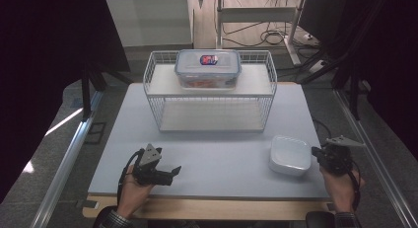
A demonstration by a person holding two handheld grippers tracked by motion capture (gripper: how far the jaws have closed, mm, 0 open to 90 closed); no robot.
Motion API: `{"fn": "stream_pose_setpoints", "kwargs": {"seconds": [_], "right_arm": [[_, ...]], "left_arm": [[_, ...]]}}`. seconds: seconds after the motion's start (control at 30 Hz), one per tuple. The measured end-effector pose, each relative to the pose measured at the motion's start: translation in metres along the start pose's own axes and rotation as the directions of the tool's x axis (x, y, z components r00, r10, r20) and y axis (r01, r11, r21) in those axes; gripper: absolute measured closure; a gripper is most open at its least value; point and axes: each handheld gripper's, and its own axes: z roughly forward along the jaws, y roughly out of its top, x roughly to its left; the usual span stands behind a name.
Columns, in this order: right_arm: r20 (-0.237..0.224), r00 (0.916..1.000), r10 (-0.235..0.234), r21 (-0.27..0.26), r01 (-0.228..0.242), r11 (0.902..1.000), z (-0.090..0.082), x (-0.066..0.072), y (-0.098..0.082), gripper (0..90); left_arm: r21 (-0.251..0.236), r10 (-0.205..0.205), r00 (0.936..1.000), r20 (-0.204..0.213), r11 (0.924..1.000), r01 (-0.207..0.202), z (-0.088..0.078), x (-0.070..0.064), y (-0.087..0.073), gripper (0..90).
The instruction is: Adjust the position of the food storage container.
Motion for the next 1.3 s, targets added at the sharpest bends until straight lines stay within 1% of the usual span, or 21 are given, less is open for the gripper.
{"fn": "stream_pose_setpoints", "kwargs": {"seconds": [0.07,0.23,0.43,0.7,0.9,1.03,1.3], "right_arm": [[0.011,0.9999,-0.005,-0.001,0.005,1.0000,0.001,0.002,0.000,89.8],[0.004,1.0000,0.002,-0.005,-0.002,1.0000,0.002,0.002,0.000,89.8],[-0.030,0.9995,0.004,-0.002,-0.004,1.0000,0.006,0.009,0.002,89.7],[-0.082,0.9963,-0.026,0.003,0.026,0.9997,0.013,0.028,0.006,89.7],[-0.118,0.9920,-0.046,0.002,0.046,0.9989,0.018,0.039,0.009,89.7],[-0.141,0.9888,-0.049,0.005,0.050,0.9987,0.020,0.046,0.011,89.7],[-0.197,0.9780,-0.069,0.004,0.071,0.9975,0.028,0.064,0.017,89.7]], "left_arm": [[-0.001,0.000,1.0000,-0.001,1.0000,0.000,0.000,0.000,0.000,4.7],[0.003,0.000,1.0000,0.000,1.0000,0.000,0.001,0.000,0.000,4.7],[0.009,0.001,1.0000,0.001,1.0000,-0.001,0.002,0.000,0.000,4.7],[0.013,0.004,1.0000,0.000,0.9999,-0.004,0.002,-0.001,0.000,4.9],[0.014,0.003,1.0000,0.002,0.9999,-0.003,0.003,-0.001,-0.001,4.9],[0.019,0.005,1.0000,0.003,0.9998,-0.005,0.004,-0.001,-0.001,4.9],[0.025,0.006,1.0000,0.004,0.9997,-0.006,0.005,-0.002,-0.001,4.9]]}}
